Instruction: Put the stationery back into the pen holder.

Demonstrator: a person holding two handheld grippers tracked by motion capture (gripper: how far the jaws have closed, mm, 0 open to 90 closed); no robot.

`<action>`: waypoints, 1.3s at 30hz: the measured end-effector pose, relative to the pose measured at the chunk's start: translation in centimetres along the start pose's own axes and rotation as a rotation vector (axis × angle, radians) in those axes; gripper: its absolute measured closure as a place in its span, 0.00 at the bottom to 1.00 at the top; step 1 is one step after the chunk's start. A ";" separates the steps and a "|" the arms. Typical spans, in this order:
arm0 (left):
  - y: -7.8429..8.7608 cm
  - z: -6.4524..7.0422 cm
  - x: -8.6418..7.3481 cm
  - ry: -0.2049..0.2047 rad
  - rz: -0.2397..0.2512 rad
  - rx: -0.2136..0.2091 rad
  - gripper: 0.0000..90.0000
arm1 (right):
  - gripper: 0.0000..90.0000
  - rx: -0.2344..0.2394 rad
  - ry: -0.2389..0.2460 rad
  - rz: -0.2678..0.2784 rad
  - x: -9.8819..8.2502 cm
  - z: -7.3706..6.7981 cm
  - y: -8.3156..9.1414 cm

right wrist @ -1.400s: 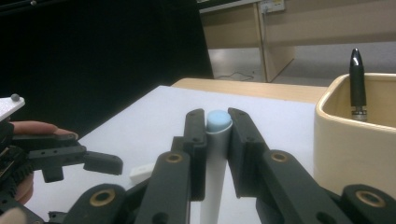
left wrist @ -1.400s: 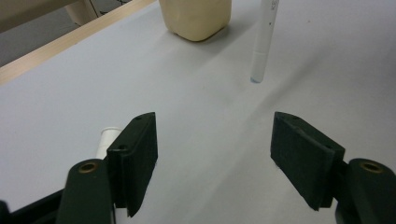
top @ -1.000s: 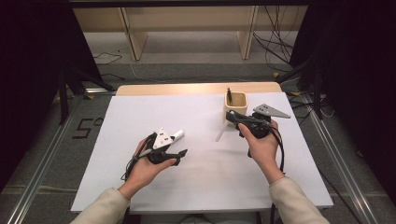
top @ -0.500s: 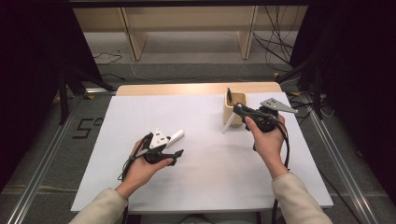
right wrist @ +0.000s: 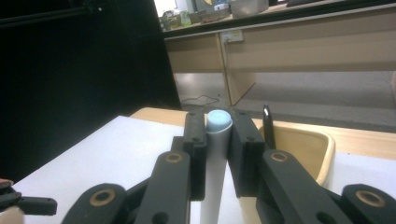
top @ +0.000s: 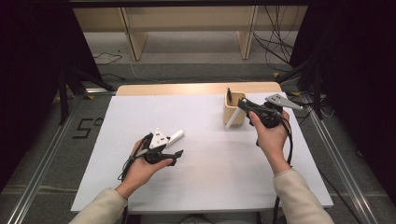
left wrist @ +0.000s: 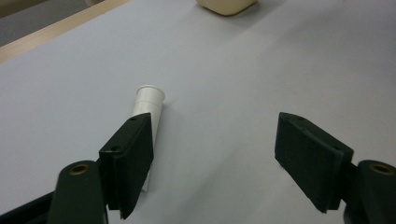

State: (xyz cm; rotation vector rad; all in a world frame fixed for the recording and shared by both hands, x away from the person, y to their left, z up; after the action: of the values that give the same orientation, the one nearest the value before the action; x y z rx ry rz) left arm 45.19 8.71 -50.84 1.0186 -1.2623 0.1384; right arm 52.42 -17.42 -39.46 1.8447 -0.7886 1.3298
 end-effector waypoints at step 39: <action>-0.1 -0.1 0.0 0.006 0.004 0.003 0.31 | 0.88 -0.059 -0.014 0.084 3.3 2.4 0.3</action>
State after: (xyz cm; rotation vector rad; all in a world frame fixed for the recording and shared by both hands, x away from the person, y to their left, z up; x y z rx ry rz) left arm 45.30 8.69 -50.87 1.0174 -1.2596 0.1464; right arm 54.38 -19.82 -36.78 1.7942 -0.9122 1.3329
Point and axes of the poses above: each handheld gripper's, and its own axes: y roughly backward along the jaws, x roughly out of its top, z roughly to its right, the point moved 9 cm from there along -y, roughly forward along the jaws, and after that the axes turned 2 degrees about -x, right-handed, at the moved point
